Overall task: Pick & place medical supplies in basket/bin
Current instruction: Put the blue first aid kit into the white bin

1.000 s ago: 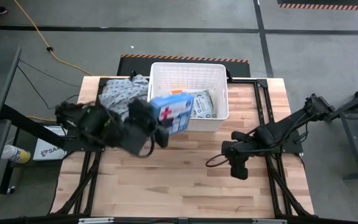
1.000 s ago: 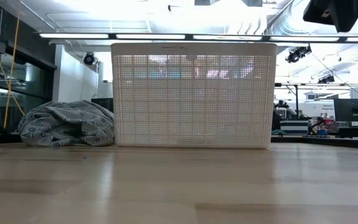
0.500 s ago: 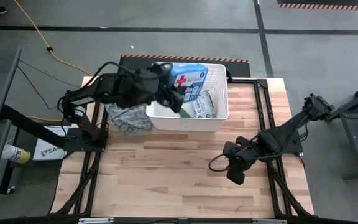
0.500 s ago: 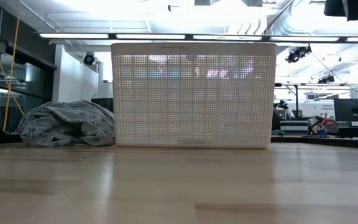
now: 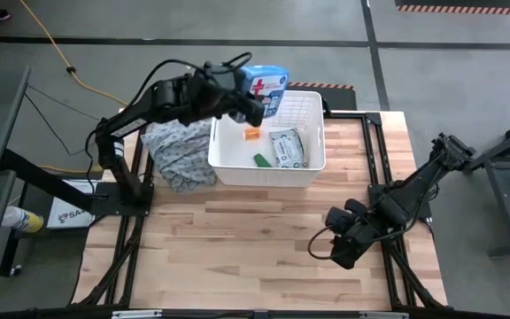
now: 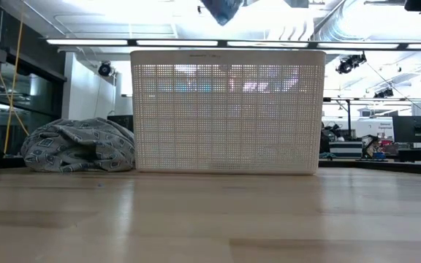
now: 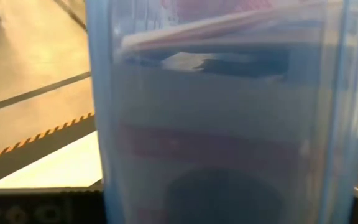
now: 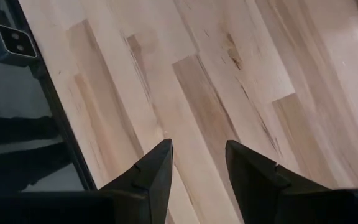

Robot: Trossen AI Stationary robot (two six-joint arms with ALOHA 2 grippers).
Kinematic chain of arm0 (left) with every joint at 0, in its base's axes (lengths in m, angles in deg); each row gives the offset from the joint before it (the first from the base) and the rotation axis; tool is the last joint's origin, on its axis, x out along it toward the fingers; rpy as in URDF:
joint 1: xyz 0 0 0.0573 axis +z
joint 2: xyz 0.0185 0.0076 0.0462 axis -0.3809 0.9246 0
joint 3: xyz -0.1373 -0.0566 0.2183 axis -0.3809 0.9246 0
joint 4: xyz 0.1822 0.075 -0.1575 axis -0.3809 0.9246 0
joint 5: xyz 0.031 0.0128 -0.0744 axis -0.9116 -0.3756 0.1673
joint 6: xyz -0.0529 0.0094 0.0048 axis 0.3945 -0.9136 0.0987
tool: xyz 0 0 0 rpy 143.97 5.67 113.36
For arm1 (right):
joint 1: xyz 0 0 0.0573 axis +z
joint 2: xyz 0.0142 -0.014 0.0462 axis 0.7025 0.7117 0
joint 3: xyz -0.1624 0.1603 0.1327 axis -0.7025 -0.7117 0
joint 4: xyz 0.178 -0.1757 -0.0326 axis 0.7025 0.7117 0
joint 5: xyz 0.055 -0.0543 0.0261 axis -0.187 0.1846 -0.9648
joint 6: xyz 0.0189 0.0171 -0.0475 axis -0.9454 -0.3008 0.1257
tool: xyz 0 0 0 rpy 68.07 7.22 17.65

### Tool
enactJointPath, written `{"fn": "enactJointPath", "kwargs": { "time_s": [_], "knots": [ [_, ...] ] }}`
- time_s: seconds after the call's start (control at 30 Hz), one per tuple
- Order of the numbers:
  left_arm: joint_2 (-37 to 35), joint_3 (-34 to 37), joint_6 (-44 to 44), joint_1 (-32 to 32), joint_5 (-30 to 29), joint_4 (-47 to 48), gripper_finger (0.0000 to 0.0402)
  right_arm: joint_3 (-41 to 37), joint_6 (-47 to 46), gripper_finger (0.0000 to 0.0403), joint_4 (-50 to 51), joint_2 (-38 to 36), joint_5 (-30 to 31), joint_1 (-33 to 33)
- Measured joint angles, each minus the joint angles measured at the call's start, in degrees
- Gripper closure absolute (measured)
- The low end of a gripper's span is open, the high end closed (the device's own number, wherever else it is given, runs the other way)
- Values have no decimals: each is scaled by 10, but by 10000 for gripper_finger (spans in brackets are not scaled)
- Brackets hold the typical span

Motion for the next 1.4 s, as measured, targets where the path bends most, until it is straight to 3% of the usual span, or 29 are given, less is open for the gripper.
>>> {"fn": "enactJointPath", "kwargs": {
  "time_s": [0.17, 0.57, 0.8, 1.4],
  "knots": [
    [4, 38, 5, 56, 45, -12, 215, 0, 2, 261, 10, 0, 28, 7],
    [5, 219, 36, 138, 156, -105, 215, 0, 26, 260, 15, 0, 66, 7],
    [5, 292, 52, 144, 202, -181, 215, 0, 28, 261, 16, 0, 65, 7],
    [4, 377, 84, 144, 255, -218, 215, 0, 26, 262, 16, 0, 80, 6]
  ]
}}
